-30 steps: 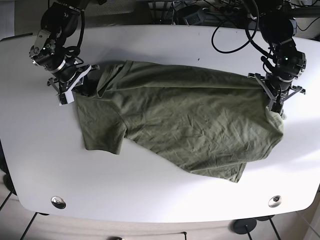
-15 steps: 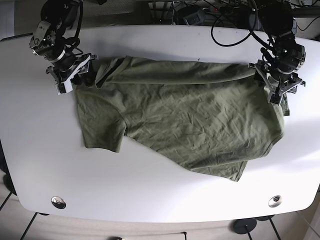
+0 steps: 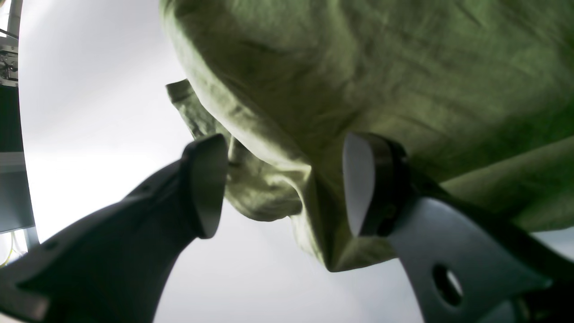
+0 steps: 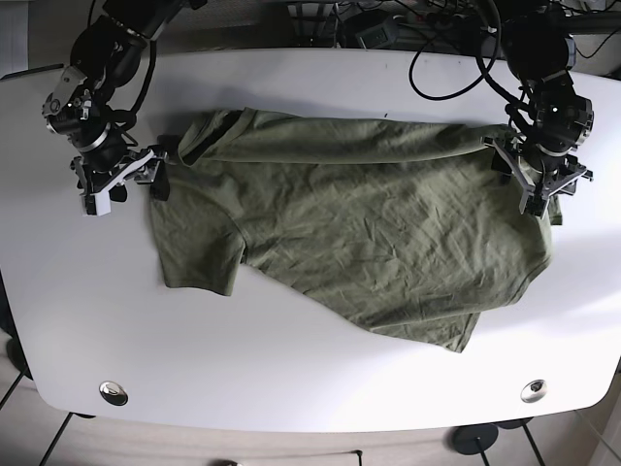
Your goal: Fold the T-shirt properly
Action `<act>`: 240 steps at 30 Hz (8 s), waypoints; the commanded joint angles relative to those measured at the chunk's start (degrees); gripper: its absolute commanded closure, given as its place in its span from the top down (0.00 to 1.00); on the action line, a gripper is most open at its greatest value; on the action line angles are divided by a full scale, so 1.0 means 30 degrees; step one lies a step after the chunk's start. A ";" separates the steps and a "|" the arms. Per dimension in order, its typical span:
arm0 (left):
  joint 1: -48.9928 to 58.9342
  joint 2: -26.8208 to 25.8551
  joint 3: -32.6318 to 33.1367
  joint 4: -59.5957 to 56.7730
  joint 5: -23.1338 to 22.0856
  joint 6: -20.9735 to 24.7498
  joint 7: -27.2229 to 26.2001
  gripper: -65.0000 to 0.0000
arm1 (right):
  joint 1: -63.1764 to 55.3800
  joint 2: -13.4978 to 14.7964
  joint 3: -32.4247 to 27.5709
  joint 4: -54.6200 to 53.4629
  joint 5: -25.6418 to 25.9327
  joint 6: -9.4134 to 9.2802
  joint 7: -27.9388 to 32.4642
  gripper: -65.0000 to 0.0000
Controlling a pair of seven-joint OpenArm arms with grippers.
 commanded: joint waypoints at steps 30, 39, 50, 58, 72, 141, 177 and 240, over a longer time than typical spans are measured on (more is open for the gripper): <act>-1.2822 -0.0949 -0.0673 -1.2064 0.0077 0.0224 -0.2005 0.60 | 0.0122 -0.0424 -0.1039 -0.5237 0.0265 -0.0065 0.2628 0.04; -1.7921 -0.1946 0.3019 -2.5544 0.0048 0.3799 -1.0503 0.60 | 0.0093 -0.0424 -0.1039 -0.5149 0.0383 -0.0035 0.2628 0.04; -1.8361 -0.2590 0.3928 -2.9705 0.0077 0.6964 -1.4840 0.86 | 0.0093 -0.0424 -0.1039 -0.5178 0.0383 0.0082 0.2628 0.04; -1.5577 -0.3411 0.3928 -2.9559 -0.0011 0.6055 -1.4811 0.86 | 0.0093 -0.0365 -0.1069 -0.5266 0.0295 0.0111 0.2658 0.04; -0.4236 -0.1916 0.0382 -1.3031 -0.0099 0.0370 -0.6020 0.08 | -0.0142 -0.0336 -0.1127 -0.5149 0.0265 0.0111 0.2628 0.04; -0.8280 -0.2532 0.0792 -0.0518 -0.5080 0.0253 0.1892 0.00 | 0.0151 0.1715 -0.2270 0.2763 0.0383 0.0536 0.0167 0.04; -1.5636 -0.3118 0.1319 -0.2746 -0.5139 0.0194 0.1922 0.00 | 1.3162 0.6023 -0.5054 -0.0255 0.0441 0.0536 -0.4756 0.04; 0.1097 -0.2532 -0.7735 -0.2540 -0.5168 -0.1461 0.1775 0.64 | -0.5944 0.0426 -0.2036 0.5196 0.3401 0.0536 -0.4581 0.91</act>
